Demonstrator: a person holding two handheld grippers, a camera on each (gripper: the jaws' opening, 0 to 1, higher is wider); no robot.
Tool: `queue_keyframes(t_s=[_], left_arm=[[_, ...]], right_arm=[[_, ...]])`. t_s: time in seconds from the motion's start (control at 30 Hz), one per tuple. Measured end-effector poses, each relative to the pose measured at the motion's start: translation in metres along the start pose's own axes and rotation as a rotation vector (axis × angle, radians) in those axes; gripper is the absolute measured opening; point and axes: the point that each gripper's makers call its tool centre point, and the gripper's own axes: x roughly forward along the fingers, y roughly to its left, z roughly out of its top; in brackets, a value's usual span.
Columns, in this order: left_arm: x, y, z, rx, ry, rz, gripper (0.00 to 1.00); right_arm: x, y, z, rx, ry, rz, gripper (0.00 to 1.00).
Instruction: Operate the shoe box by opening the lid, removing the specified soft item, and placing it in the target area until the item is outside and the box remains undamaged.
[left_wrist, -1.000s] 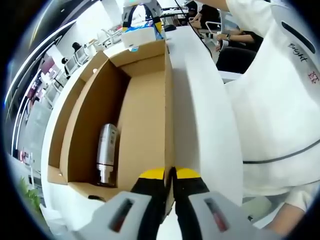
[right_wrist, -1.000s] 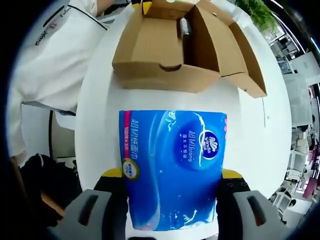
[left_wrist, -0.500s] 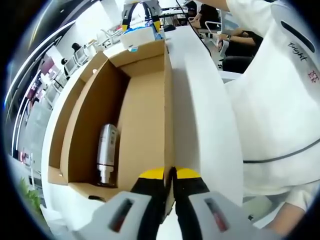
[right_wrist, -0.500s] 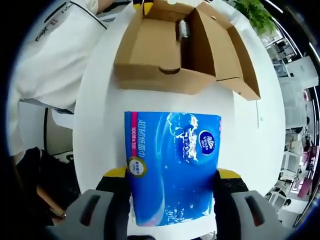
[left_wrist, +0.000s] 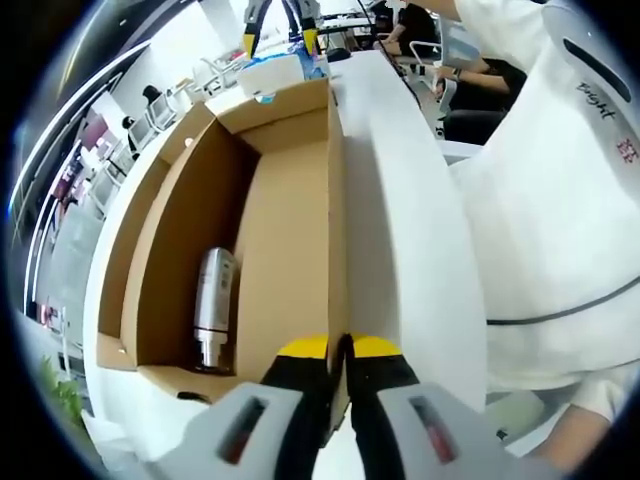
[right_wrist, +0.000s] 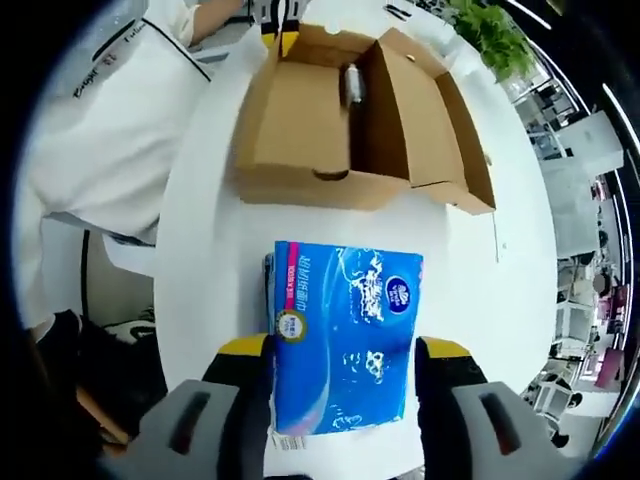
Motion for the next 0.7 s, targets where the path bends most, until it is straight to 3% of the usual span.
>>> queue_keyframes(t_s=[0.07,0.2,0.33,0.5,0.7], left_arm=[[0.000,0.000,0.000,-0.002,0.000,0.000,0.04],[0.000,0.000,0.000,0.001,0.000,0.002,0.04],[0.000,-0.001,0.000,0.002,0.001,0.001,0.04],[-0.001,0.000,-0.001,0.003,0.002,0.002,0.05],[0.000,0.000,-0.001,0.004,0.007,0.001,0.05]], right_arm=[[-0.005,-0.002,0.004,-0.002,-0.032,-0.017,0.56],[-0.001,0.001,-0.001,0.004,-0.029,-0.014,0.56],[0.009,0.003,-0.022,-0.021,0.063,-0.007,0.59],[0.008,0.007,-0.017,-0.072,-0.007,0.016,0.56],[0.008,0.004,-0.020,-0.061,0.000,0.001,0.56]])
